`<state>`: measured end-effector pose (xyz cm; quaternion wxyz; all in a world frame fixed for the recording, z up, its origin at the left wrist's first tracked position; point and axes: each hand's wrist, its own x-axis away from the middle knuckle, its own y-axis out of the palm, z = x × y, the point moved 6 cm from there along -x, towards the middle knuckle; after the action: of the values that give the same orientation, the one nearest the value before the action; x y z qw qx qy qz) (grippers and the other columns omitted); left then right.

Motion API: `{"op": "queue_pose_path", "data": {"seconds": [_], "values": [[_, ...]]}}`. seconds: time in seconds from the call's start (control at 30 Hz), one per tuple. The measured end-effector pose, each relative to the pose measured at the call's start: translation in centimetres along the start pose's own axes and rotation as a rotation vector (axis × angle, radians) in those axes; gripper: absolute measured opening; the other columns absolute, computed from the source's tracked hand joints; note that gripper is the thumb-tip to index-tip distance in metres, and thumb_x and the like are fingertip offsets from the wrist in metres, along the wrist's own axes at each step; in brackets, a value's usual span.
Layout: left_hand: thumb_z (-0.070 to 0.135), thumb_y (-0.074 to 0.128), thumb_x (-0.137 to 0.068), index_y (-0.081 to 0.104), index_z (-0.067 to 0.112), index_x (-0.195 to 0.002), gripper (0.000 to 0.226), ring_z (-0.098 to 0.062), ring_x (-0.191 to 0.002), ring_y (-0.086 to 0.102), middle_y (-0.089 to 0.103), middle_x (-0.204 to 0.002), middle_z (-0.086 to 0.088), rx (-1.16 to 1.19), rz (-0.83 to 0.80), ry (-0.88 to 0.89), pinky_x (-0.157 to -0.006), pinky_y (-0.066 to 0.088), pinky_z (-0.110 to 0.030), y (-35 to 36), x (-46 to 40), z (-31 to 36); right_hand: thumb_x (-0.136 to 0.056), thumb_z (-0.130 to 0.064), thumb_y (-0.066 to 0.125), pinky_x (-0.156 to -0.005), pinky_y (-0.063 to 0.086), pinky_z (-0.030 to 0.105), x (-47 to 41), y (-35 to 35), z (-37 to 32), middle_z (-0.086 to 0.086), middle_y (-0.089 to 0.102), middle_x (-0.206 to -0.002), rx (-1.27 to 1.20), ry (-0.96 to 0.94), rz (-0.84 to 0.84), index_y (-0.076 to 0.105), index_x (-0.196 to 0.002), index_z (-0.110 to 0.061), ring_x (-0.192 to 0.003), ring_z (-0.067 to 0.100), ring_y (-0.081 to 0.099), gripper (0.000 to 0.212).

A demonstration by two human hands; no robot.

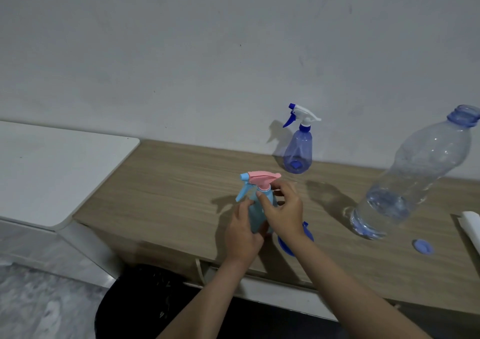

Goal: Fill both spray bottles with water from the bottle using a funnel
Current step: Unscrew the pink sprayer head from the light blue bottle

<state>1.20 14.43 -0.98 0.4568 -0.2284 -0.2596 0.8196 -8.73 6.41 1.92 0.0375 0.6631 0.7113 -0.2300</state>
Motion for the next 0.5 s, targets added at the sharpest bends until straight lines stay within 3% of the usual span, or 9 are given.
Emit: {"op": "queue_pose_path", "data": {"seconds": [0.1, 0.23, 0.37, 0.5], "values": [[0.008, 0.069, -0.072, 0.046, 0.017, -0.132, 0.065, -0.024, -0.106, 0.058, 0.056, -0.124, -0.006, 0.007, 0.009, 0.012, -0.069, 0.037, -0.021, 0.2, -0.04, -0.18, -0.079, -0.017, 0.076, -0.071, 0.048, 0.019, -0.1, -0.15, 0.38, -0.003, 0.058, -0.1, -0.022, 0.016, -0.055, 0.066, -0.102, -0.015, -0.091, 0.004, 0.058, 0.025], [0.016, 0.07, -0.077, 0.042, 0.019, -0.134, 0.063, -0.019, -0.108, 0.057, 0.056, -0.124, -0.002, 0.019, 0.002, 0.027, -0.071, 0.036, -0.017, 0.03, -0.06, -0.07, -0.07, -0.027, 0.084, -0.07, 0.05, 0.016, -0.42, -0.66, 0.47, -0.009, 0.062, -0.097, -0.107, 0.145, -0.064, 0.059, -0.102, -0.018, -0.089, 0.004, 0.061, 0.042], [0.022, 0.07, -0.079, 0.041, 0.022, -0.134, 0.062, -0.017, -0.108, 0.057, 0.054, -0.127, -0.001, 0.004, -0.013, 0.036, -0.07, 0.038, -0.017, -0.07, -0.15, -0.1, -0.071, -0.025, 0.082, -0.068, 0.049, 0.016, -0.69, -0.6, 0.26, -0.004, 0.065, -0.093, -0.07, 0.112, -0.05, 0.062, -0.093, -0.017, -0.086, 0.005, 0.06, 0.031], [0.026, 0.071, -0.079, 0.042, 0.021, -0.131, 0.061, -0.019, -0.109, 0.057, 0.054, -0.127, -0.002, -0.002, -0.012, 0.039, -0.073, 0.043, -0.021, 0.11, -0.45, -0.35, -0.08, -0.021, 0.075, -0.072, 0.051, 0.022, -0.9, -0.69, 0.42, -0.002, 0.062, -0.101, -0.049, 0.069, -0.144, 0.063, -0.098, -0.018, -0.092, 0.007, 0.059, 0.022]]}}
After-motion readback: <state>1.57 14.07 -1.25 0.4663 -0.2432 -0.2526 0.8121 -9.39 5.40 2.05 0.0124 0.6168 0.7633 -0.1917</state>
